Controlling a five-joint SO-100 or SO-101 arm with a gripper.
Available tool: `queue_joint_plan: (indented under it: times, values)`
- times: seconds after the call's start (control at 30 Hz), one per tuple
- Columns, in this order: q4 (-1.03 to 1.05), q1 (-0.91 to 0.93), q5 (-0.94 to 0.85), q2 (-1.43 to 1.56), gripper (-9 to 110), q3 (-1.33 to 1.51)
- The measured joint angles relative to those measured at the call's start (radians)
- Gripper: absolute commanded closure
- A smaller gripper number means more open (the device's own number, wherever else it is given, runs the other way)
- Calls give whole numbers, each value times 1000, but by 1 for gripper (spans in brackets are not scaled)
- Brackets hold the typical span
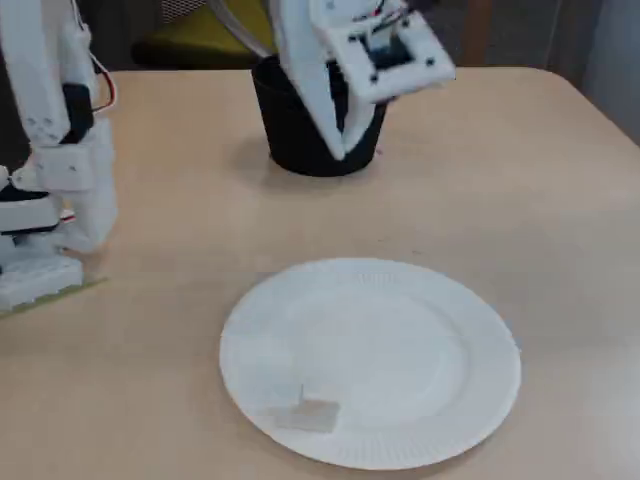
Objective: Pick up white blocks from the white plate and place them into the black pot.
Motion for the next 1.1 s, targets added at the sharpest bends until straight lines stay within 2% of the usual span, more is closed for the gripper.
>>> queue_joint_plan:
  times: [0.17,0.37,0.4,0.5,0.6,0.8,1.1]
  values:
    - [-2,281,-92,-110,104,5]
    - [-89,430,-124,-161,104,23]
    - [-104,440,-124,-166,98,28]
    - [-133,460,-140,-170,64,29]
    - [-141,466,-207,-179,55,40]
    - [-143,465,-284,-255,57,43]
    - [-160,466,-278,-339,59,43]
